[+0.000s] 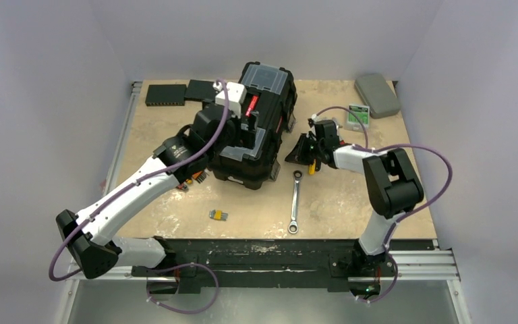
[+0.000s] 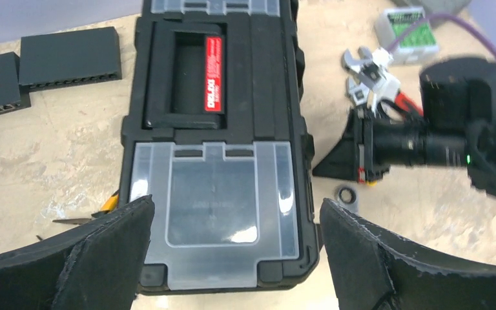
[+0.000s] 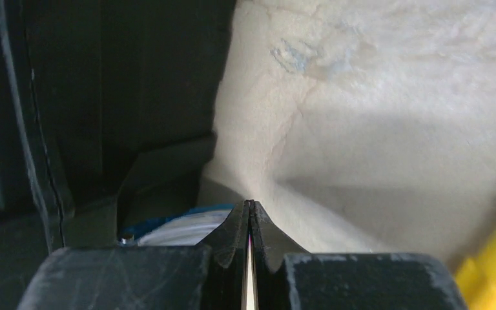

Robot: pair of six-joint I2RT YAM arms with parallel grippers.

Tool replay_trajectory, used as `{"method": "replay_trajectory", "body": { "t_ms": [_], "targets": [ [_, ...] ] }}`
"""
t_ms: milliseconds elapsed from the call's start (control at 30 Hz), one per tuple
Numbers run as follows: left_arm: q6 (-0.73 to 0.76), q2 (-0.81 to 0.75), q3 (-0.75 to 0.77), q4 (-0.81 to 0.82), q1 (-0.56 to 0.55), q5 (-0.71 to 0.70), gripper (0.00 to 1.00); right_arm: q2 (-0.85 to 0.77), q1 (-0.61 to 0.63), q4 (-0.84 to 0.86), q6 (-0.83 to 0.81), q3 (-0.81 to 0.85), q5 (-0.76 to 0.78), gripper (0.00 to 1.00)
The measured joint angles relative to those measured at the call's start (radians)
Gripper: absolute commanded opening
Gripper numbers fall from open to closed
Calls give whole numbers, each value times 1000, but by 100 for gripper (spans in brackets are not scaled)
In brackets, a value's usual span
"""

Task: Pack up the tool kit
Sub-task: Adjust the toolbox at the center of the board.

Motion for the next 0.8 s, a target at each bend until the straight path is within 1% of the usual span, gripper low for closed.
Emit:
{"method": "replay_trajectory", "body": {
  "t_ms": [200, 367, 500, 667, 733, 800],
  "targets": [
    [85, 49, 2, -50, -114, -84, 95, 141, 0, 7, 10, 122, -79, 0],
    [167, 66, -24, -34, -170, -126, 95, 216, 0, 15, 13, 172, -137, 0],
    [203, 77, -40, -21, -177, -127, 95, 271, -1, 36, 19, 186, -233, 0],
    [211, 106, -40, -19, -173, -110, 96, 280, 2, 14, -17, 188, -311, 0],
    [206, 112, -40, -29, -163, -82, 96, 277, 2, 6, -34, 188, -325, 0],
    [194, 114, -40, -41, -133, -25, 95, 267, -2, 7, -47, 181, -338, 0]
  ]
}}
